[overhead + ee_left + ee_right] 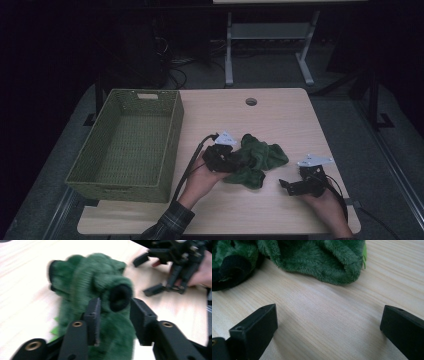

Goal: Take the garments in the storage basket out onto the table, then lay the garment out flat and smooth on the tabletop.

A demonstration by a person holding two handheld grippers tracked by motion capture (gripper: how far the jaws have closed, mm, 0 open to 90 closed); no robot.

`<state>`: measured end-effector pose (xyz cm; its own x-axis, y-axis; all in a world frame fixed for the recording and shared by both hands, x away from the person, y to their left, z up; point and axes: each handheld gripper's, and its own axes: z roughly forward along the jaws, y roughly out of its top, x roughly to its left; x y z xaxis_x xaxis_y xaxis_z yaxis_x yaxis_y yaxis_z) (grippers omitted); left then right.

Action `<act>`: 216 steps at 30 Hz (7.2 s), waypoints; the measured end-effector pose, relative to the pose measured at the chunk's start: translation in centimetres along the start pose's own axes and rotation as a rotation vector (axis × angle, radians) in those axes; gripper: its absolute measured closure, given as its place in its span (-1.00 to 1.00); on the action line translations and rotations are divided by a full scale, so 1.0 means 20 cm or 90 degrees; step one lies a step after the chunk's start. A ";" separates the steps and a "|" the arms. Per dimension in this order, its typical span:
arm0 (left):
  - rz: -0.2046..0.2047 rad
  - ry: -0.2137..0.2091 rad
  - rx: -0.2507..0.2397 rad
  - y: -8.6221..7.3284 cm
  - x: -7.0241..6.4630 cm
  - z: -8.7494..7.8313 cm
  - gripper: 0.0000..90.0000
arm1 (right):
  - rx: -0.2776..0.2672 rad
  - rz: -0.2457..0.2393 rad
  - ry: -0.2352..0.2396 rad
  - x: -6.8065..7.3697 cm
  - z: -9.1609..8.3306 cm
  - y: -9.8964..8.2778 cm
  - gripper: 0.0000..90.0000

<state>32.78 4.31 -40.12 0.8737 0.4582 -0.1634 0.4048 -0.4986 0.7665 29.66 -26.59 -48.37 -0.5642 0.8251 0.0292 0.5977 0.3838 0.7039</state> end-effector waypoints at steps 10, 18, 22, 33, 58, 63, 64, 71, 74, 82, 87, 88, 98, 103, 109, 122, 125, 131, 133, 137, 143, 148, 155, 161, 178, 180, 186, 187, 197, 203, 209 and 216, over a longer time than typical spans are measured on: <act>0.011 -0.009 0.043 -0.10 -0.07 0.12 0.42 | 0.000 0.000 0.000 0.00 0.00 0.00 -0.98; 0.026 0.014 0.067 -0.15 -0.03 0.19 0.26 | 0.007 0.010 -0.006 0.02 -0.02 0.00 -0.84; 0.026 0.021 0.075 -0.17 -0.02 0.21 0.26 | 0.000 0.020 0.009 0.03 -0.04 0.01 -0.79; 0.026 0.038 0.088 -0.20 0.02 0.22 0.53 | -0.021 -0.007 0.115 0.18 -0.04 0.05 -0.51; -0.020 -0.016 0.009 -0.14 0.02 0.09 0.80 | 0.001 -0.039 0.172 0.31 0.01 0.12 0.84; -0.025 -0.021 -0.018 -0.12 0.03 0.02 0.81 | -0.014 -0.019 0.165 0.27 -0.04 0.12 0.85; -0.024 -0.020 -0.022 -0.11 0.03 0.00 0.81 | -0.019 -0.020 0.161 0.26 -0.05 0.12 0.85; -0.039 -0.010 -0.050 -0.11 0.05 -0.12 0.82 | -0.058 -0.016 0.130 0.18 -0.14 0.11 0.86; -0.040 0.000 -0.055 -0.12 0.06 -0.17 0.83 | -0.060 -0.014 0.114 0.14 -0.19 0.10 0.86; -0.062 0.008 -0.054 -0.21 0.06 -0.23 0.83 | -0.059 -0.008 0.085 0.08 -0.27 0.05 0.87; -0.080 0.008 -0.028 -0.32 0.05 -0.21 0.84 | -0.044 -0.008 0.083 0.07 -0.29 0.01 0.87; -0.080 0.008 -0.028 -0.32 0.05 -0.21 0.84 | -0.039 -0.008 0.085 0.08 -0.29 0.00 0.87; -0.098 0.050 0.004 -0.44 0.02 -0.22 0.55 | 0.000 -0.011 0.088 0.10 -0.25 -0.05 0.65; -0.066 0.085 -0.027 -0.38 -0.03 -0.32 0.50 | -0.022 0.000 0.073 0.07 -0.30 -0.06 0.52; -0.045 0.069 -0.047 -0.32 -0.06 -0.34 0.69 | -0.049 -0.005 0.093 0.09 -0.32 -0.02 0.76; -0.056 0.029 0.071 -0.42 0.01 -0.06 0.90 | 0.045 -0.028 0.120 0.15 -0.12 -0.01 0.99; -0.060 0.023 0.074 -0.44 -0.01 -0.07 0.92 | 0.052 -0.026 0.127 0.16 -0.14 -0.03 0.99; -0.051 0.013 0.092 -0.48 -0.06 -0.11 0.93 | 0.056 -0.037 0.124 0.21 -0.19 -0.07 0.99; -0.043 0.016 0.093 -0.49 -0.10 -0.12 0.88 | 0.056 -0.037 0.129 0.23 -0.21 -0.09 0.99; -0.032 0.022 0.074 -0.44 -0.11 -0.16 0.63 | 0.028 -0.036 0.131 0.22 -0.24 -0.08 0.78; -0.017 0.028 0.043 -0.31 -0.07 -0.18 0.48 | -0.009 -0.013 0.132 0.22 -0.26 -0.01 0.49; -0.006 0.035 0.024 -0.21 0.00 -0.14 0.36 | -0.010 -0.014 0.136 0.24 -0.21 0.05 0.38; -0.003 0.021 0.014 -0.04 0.17 0.01 0.27 | 0.010 -0.005 0.133 0.24 -0.14 0.09 0.36; -0.001 0.006 0.002 0.05 0.24 0.11 0.16 | 0.020 -0.007 0.128 0.24 -0.10 0.10 0.39; -0.004 -0.076 0.012 0.11 0.26 0.26 0.83 | 0.001 -0.016 0.097 0.20 -0.12 0.12 0.78; 0.004 -0.068 0.003 0.12 0.26 0.22 0.86 | -0.005 -0.016 0.090 0.18 -0.13 0.13 0.78; -0.017 -0.038 -0.047 0.11 0.27 0.04 0.89 | -0.035 -0.031 0.062 0.15 -0.18 0.21 0.78; -0.022 -0.031 -0.055 0.10 0.27 0.01 0.89 | -0.038 -0.037 0.059 0.14 -0.19 0.22 0.78; -0.066 0.048 -0.074 -0.03 0.28 -0.17 0.91 | -0.074 -0.078 0.027 0.11 -0.19 0.40 0.82; -0.097 0.077 -0.048 -0.12 0.28 -0.16 0.91 | -0.074 -0.089 0.026 0.09 -0.13 0.45 0.84; -0.124 0.072 0.012 -0.23 0.31 -0.06 0.91 | -0.023 -0.075 0.043 0.06 0.02 0.43 0.83; -0.125 0.080 0.053 -0.30 0.33 0.02 0.90 | 0.026 -0.049 0.069 0.04 0.14 0.35 0.81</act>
<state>36.19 10.02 -46.00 0.7378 0.6378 -0.2210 0.5886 -0.4476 0.6732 35.00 -22.16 -45.33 -0.6665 0.7435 0.0545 0.5713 0.4625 0.6780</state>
